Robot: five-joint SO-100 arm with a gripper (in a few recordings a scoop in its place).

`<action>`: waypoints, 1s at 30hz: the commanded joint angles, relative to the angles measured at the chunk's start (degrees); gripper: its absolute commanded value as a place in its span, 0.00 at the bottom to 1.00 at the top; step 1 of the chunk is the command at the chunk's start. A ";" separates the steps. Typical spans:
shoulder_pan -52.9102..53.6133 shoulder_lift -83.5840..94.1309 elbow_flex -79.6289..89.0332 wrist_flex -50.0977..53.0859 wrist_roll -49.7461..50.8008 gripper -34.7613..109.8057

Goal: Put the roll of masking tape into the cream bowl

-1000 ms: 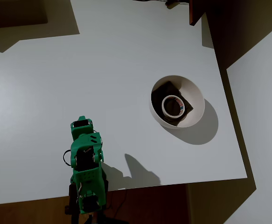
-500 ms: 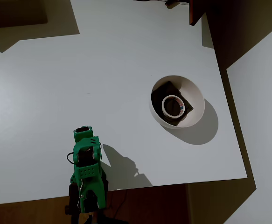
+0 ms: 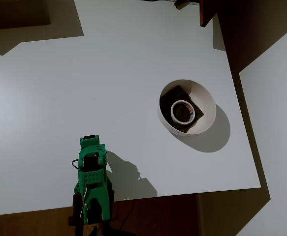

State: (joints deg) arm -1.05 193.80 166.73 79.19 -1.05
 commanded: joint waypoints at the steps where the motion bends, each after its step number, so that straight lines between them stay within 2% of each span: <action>1: -0.35 0.44 0.18 0.18 -1.49 0.20; 3: -0.35 0.44 0.18 0.18 -1.49 0.22; 13: -0.35 0.44 0.18 0.18 -1.49 0.18; 30: -0.35 0.44 0.18 0.18 -1.49 0.18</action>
State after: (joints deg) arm -0.97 193.80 166.73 79.19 -1.67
